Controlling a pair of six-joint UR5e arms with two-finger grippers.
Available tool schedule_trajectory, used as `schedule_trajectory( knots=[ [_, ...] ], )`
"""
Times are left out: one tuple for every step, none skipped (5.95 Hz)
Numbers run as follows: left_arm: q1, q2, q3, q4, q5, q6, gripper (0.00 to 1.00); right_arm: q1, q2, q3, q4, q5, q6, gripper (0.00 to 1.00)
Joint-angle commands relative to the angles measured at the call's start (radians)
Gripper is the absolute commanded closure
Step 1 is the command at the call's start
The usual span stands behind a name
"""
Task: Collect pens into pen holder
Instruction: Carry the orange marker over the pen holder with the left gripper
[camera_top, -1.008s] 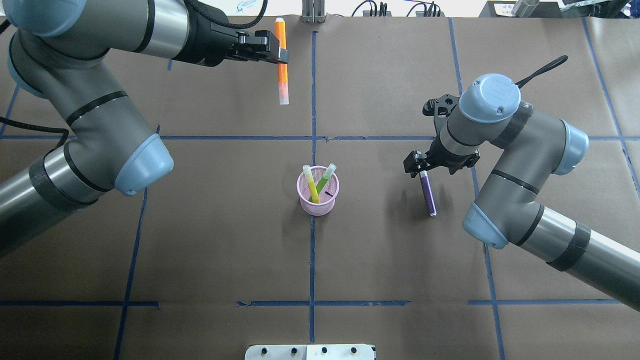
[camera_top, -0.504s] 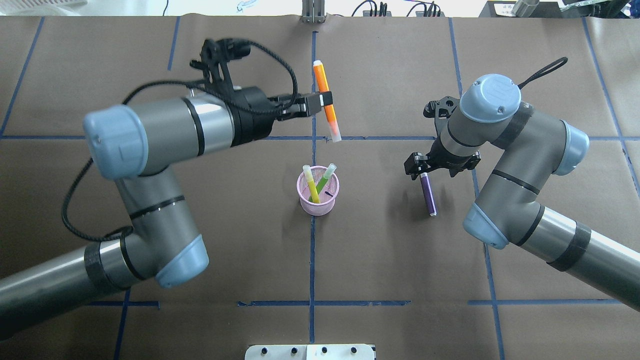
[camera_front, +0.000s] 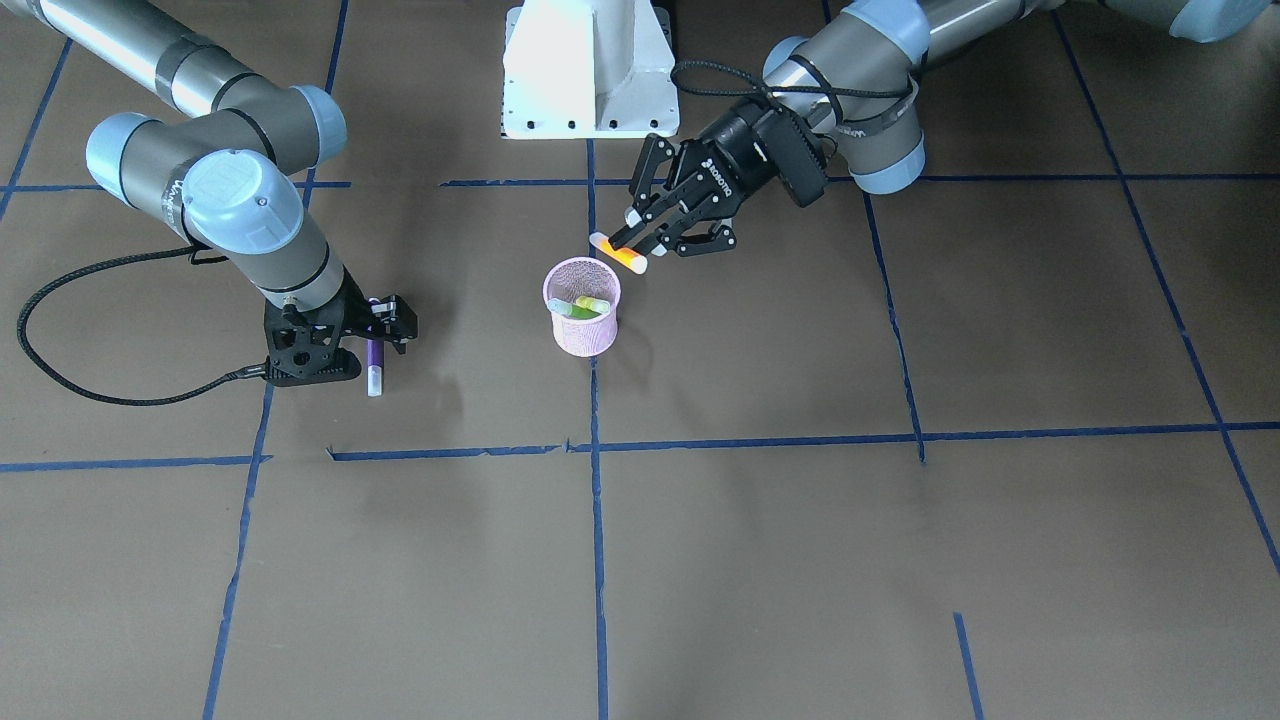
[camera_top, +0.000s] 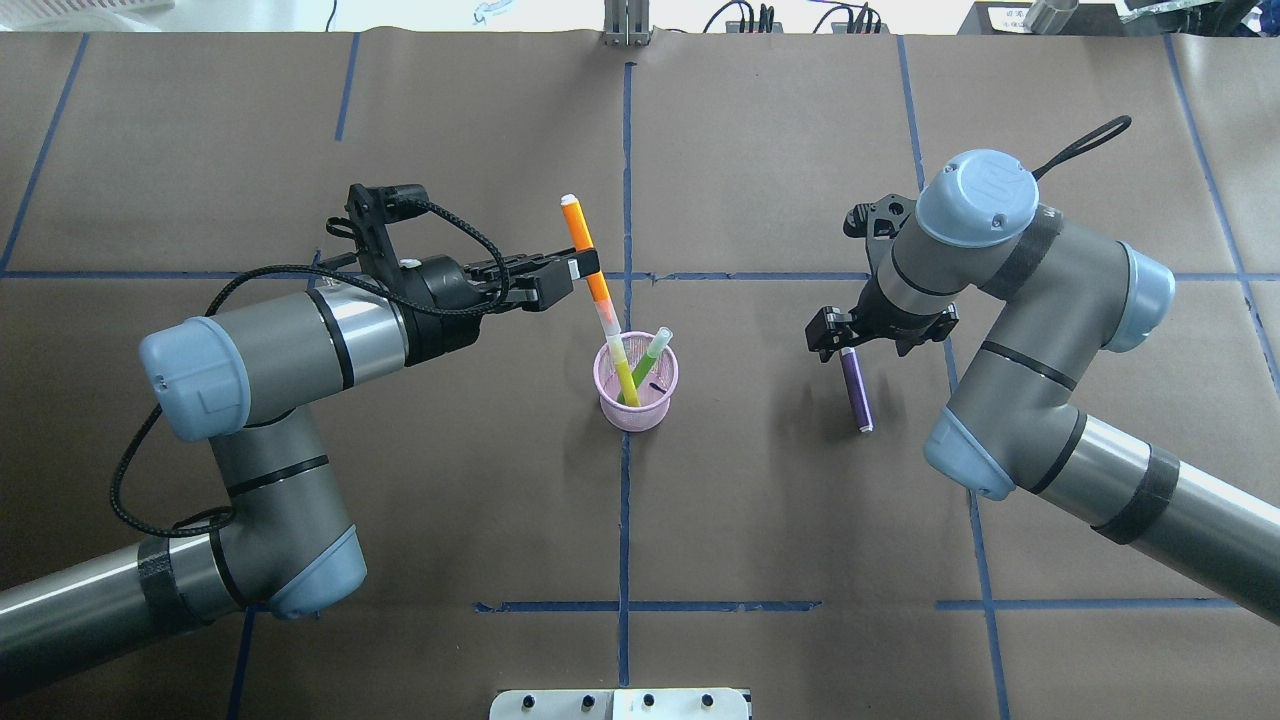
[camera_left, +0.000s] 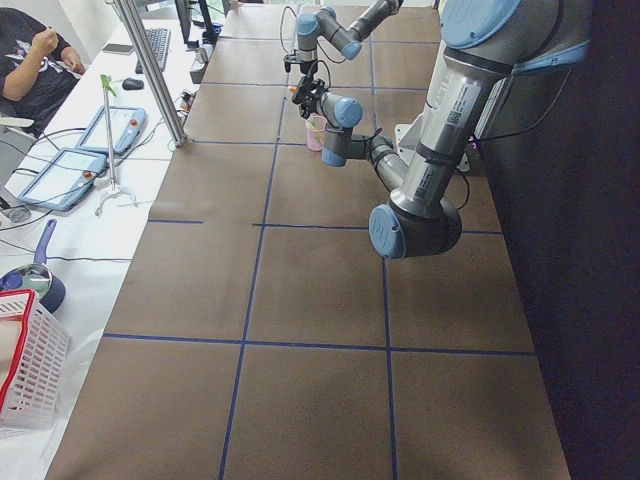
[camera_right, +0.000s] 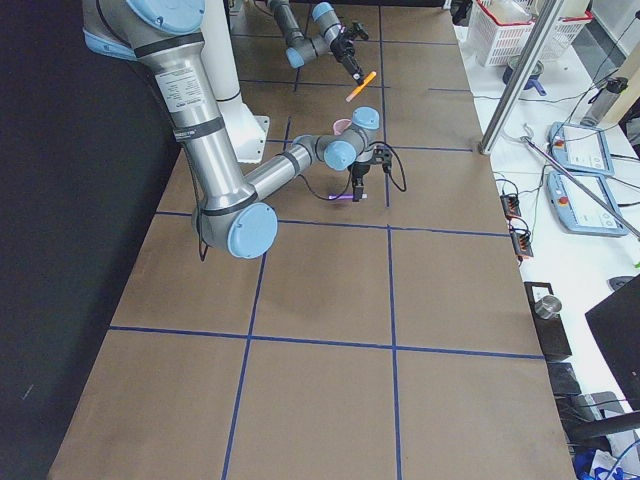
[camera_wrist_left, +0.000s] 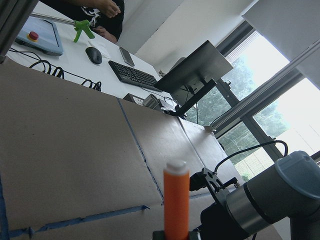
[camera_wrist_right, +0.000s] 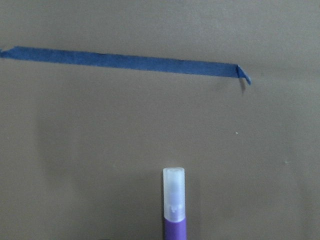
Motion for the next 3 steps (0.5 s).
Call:
schedule_trajectory(
  knots=[
    [-0.001, -0.01, 0.021, 0.005, 0.037, 0.151, 1.0, 0.0, 0.006, 0.001, -0.001, 0.0, 0.0, 0.0],
    [0.014, -0.009, 0.031, 0.005, 0.116, 0.222, 1.0, 0.0, 0.009, 0.001, -0.001, 0.0, 0.0, 0.0],
    [0.052, -0.013, 0.097, -0.015, 0.167, 0.224, 1.0, 0.0, 0.009, 0.001, -0.001, 0.0, 0.0, 0.0]
  ],
)
